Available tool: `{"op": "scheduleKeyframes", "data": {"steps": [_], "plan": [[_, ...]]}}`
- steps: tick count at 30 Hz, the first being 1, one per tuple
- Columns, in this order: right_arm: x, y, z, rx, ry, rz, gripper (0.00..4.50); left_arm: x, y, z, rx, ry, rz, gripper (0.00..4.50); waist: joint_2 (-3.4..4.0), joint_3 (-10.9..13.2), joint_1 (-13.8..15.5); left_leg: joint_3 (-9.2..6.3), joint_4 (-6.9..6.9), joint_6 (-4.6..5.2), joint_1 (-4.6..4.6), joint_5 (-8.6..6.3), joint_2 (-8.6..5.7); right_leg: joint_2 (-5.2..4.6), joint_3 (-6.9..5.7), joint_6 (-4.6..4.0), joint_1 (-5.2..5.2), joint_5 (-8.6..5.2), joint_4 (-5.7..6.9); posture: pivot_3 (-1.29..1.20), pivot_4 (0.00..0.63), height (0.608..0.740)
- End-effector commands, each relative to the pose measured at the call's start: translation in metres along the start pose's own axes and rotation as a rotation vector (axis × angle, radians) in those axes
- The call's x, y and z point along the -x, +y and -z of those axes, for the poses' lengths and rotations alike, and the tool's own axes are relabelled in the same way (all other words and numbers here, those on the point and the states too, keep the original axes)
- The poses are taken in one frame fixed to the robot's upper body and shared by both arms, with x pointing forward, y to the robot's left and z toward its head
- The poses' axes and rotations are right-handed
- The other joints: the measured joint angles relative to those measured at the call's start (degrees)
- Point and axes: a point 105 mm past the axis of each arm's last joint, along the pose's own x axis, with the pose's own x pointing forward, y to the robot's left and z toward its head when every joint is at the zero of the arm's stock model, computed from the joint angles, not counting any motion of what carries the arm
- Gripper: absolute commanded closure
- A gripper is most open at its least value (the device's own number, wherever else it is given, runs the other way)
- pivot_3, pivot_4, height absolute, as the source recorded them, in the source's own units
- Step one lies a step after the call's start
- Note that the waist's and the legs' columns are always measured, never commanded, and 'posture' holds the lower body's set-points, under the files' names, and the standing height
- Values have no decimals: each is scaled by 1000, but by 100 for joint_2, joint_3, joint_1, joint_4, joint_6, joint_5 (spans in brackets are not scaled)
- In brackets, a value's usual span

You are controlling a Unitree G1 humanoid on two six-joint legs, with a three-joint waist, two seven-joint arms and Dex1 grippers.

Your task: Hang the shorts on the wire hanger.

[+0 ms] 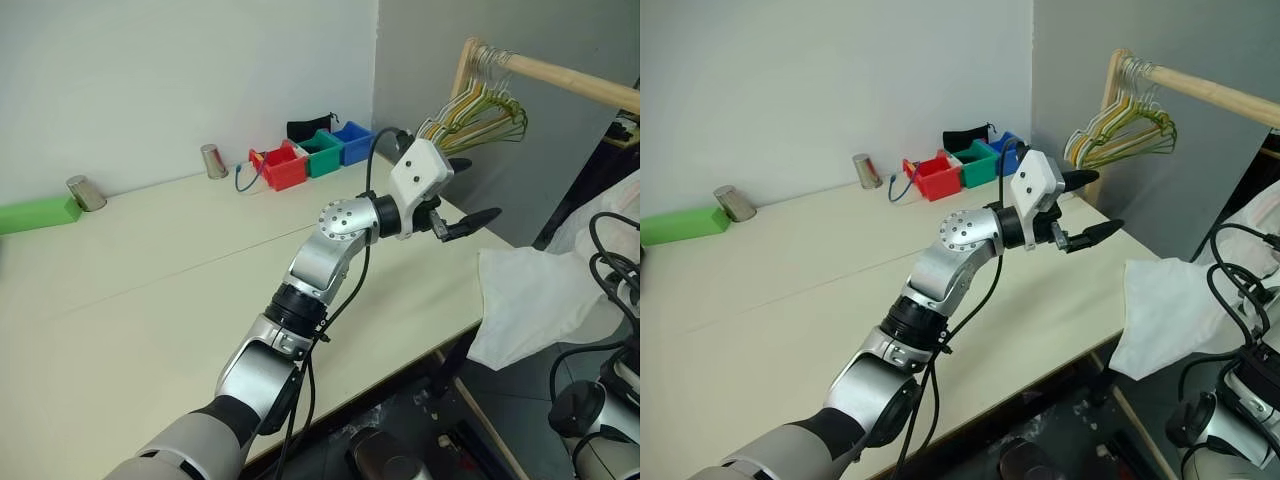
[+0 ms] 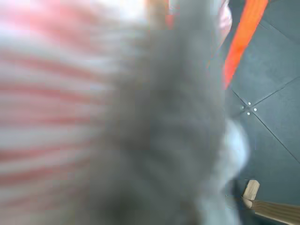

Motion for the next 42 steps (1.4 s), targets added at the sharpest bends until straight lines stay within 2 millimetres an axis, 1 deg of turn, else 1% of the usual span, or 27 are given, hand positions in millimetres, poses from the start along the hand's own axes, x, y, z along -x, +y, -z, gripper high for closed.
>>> {"op": "scheduleKeyframes", "data": {"steps": [1,4,6,11,12,13,18,21,22,24,25,28,30,32,33,34,36,37,38,39,40,42], "plan": [[11,2,-17,88,-79,9,2774,2,3,-11,-33,-32,-13,0,0,0,3,0,0,0,0,0,0,0,0,0,0,0,0,-415,0,740],[14,0,-23,181,-116,45,2080,2,5,-10,-35,-28,-18,0,0,0,10,0,0,0,0,0,0,0,0,0,0,0,-1,-414,0,740],[19,-4,-30,258,-159,98,1609,4,8,-10,-37,-25,-24,0,0,0,13,1,-1,0,1,0,0,0,1,0,0,0,-1,-413,0,740],[36,-4,-45,302,-246,163,349,6,10,-9,-37,-20,-28,0,-2,1,13,4,-2,0,4,0,0,0,3,0,0,-1,-1,-422,0,740],[39,-3,-48,310,-263,170,145,6,10,-9,-36,-19,-28,0,-2,1,18,3,-2,0,4,0,0,1,2,0,0,-1,-1,-422,0,740],[42,-2,-50,314,-276,172,54,6,10,-9,-34,-20,-27,0,-2,1,19,3,-2,0,3,0,1,1,2,0,0,-1,-2,-427,0,740],[58,6,-59,352,-341,203,54,8,7,-6,-9,-18,-19,0,-8,9,15,4,-3,0,3,0,1,0,2,0,0,-1,-8,-442,31,740],[62,10,-61,361,-367,193,54,10,5,-5,0,-16,-18,0,-9,16,-5,5,-7,0,3,-1,3,1,2,-2,0,-2,-10,-447,48,740],[63,10,-61,361,-373,189,54,10,4,-3,5,-13,-18,0,-12,24,-8,5,-8,0,3,-1,3,1,2,-2,0,-2,-11,-447,48,740],[70,12,-64,373,-409,201,54,14,2,1,23,-4,-21,0,-14,44,-10,5,-9,0,4,-1,4,2,2,-2,0,-2,-12,-462,72,740],[76,14,-68,389,-442,220,54,16,2,3,34,4,-24,0,-11,64,-13,6,-9,0,3,-1,5,2,3,-2,0,-2,-14,-462,72,740],[90,22,-78,496,-517,254,54,22,4,8,56,19,-34,0,3,104,-19,10,-11,0,3,-1,5,1,6,-2,1,-2,-20,-469,80,740],[97,30,-81,609,-572,284,54,27,11,12,62,37,-64,0,3,105,-19,12,-16,0,2,-1,4,2,11,-2,1,-2,-31,-468,78,740],[100,44,-79,669,-618,255,54,35,20,17,64,67,-108,0,1,106,-21,13,-30,0,2,-1,3,2,14,-2,1,-2,-43,-456,73,740],[98,55,-77,676,-637,208,54,39,25,21,62,86,-133,0,0,106,-40,14,-35,0,3,-1,4,2,15,-1,3,-1,-50,-451,72,740],[97,67,-73,681,-655,144,54,43,29,25,62,106,-160,0,-4,109,-50,20,-38,0,6,-1,5,3,22,0,3,-1,-50,-451,72,740],[91,99,-60,696,-681,-18,54,55,40,34,61,149,-241,0,-16,113,-76,34,-51,0,19,-1,4,6,44,3,6,1,-51,-423,67,740],[88,111,-53,684,-678,-89,54,61,45,39,59,165,-285,0,-22,117,-77,40,-59,0,31,0,3,8,56,8,11,4,-52,-423,67,740],[86,119,-48,673,-675,-129,54,64,48,41,57,175,-314,0,-35,125,-82,57,-77,0,47,0,-3,8,76,9,14,4,-50,-423,67,740],[83,126,-43,655,-667,-170,54,69,52,44,55,185,-352,0,-39,129,-81,67,-87,0,82,0,1,10,85,10,42,5,-55,-411,65,740],[82,132,-39,642,-664,-195,54,74,55,46,55,192,-376,0,-44,137,-54,66,-90,0,93,0,1,10,85,11,54,2,-56,-367,59,740],[79,156,-27,665,-677,-289,54,97,73,54,20,232,-545,0,-63,144,-14,65,-94,-1,92,0,4,10,83,12,56,3,-65,-331,53,740]]}}
